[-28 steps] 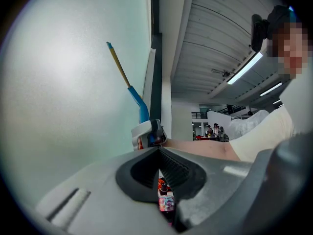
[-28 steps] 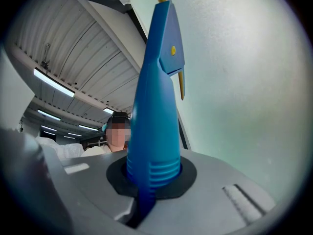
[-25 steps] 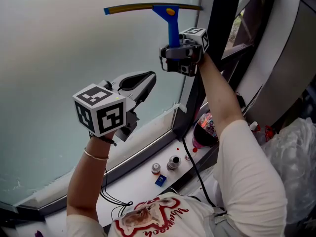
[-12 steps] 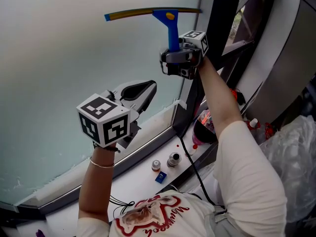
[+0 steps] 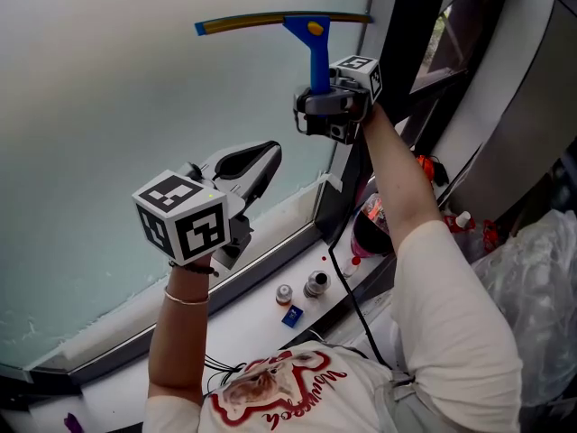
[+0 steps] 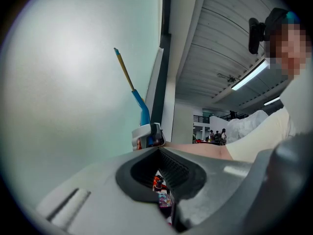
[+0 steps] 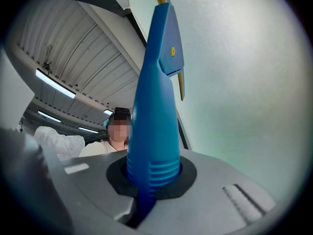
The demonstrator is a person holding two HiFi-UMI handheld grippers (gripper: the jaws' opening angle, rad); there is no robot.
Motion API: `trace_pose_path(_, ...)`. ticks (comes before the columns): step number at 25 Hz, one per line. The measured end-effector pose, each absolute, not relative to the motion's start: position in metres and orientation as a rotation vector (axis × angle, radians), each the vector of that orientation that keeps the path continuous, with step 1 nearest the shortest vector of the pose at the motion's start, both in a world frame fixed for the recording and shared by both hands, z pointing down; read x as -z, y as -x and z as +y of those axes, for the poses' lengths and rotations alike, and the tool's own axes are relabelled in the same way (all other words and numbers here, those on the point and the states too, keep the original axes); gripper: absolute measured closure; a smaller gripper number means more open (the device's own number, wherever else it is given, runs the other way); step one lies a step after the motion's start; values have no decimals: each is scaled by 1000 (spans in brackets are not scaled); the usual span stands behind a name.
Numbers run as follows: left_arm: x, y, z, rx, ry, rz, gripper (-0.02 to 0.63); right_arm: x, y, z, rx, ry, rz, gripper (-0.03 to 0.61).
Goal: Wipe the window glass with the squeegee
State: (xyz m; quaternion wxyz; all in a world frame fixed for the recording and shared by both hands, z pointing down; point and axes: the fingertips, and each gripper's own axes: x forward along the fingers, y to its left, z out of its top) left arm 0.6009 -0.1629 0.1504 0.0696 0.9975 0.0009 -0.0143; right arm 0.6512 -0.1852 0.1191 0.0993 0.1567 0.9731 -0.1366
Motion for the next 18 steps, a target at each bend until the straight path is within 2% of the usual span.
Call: trace_pose_path(18,-169,-603,-158,106,-3009,-5,614,-168,-651,-183,438,-451,2869,551)
